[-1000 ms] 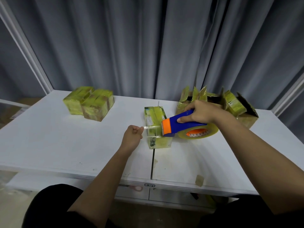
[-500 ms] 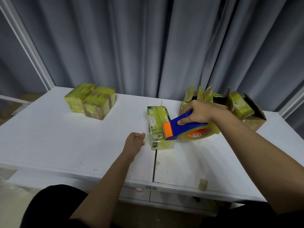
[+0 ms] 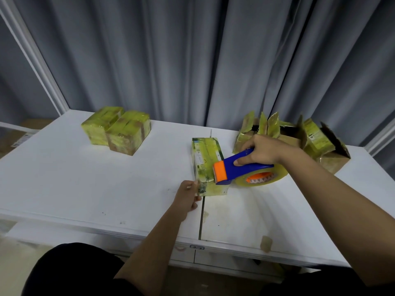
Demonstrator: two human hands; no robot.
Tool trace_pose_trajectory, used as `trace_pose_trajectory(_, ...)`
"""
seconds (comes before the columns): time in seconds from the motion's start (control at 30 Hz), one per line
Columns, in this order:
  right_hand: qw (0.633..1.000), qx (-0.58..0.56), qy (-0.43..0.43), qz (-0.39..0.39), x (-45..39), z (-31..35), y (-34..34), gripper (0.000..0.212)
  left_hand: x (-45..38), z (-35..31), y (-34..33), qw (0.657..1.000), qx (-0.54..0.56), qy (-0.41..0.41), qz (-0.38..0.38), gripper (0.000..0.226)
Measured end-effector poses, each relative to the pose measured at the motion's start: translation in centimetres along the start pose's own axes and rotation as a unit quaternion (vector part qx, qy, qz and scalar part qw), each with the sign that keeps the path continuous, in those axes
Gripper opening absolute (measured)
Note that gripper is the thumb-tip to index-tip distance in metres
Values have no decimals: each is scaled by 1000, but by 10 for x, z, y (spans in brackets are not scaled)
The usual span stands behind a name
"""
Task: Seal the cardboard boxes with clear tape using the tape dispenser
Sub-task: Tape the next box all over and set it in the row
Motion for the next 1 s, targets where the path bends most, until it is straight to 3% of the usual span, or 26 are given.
trace_pose_trajectory(0.1,1000,8,-3,-2,0,0,0,43,3,-7,3,991,-130,-7,5,15)
trace_pose_trajectory(0.2,1000,14,-5,-1,0,2,0,44,6,-18,9,930,-361,-71,-14,26)
trace_pose_trajectory(0.3,1000,14,-6,-3,2,3,1,44,25,-61,11,892,-377,-219,-116,36)
trace_pose_trajectory(0.37,1000,5,-5,-2,2,2,0,43,23,-79,-10,864,-425,-262,-63,55)
trace_pose_trajectory(0.43,1000,-13,0,-5,3,-2,-1,41,11,-70,-42,807,-542,-232,40,77)
trace_pose_trajectory(0.5,999,-41,6,-14,2,-8,-2,38,2,-55,-55,765,-603,-209,85,92)
trace_pose_trajectory(0.6,998,-68,12,-14,0,-15,-9,35,-3,-52,-57,773,-586,-235,63,109)
trace_pose_trajectory(0.7,996,-85,22,-33,0,-16,-12,43,-1,-58,-52,760,-597,-255,20,115)
trace_pose_trajectory(0.87,987,-118,84,-71,7,-5,-16,33,5,-68,-45,785,-553,-277,49,72)
trace_pose_trajectory(1.0,983,-125,100,-92,4,-1,-26,34,2,-76,-34,774,-578,-245,85,76)
Point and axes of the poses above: each hand's wrist, its own x-axis away from the middle knuckle, its own y-axis out of the back of the hand, z = x × y, the point moved 9 cm from there along -x, towards the middle knuckle, and after that the axes turned 10 degrees about z, right-handed, at the moved point
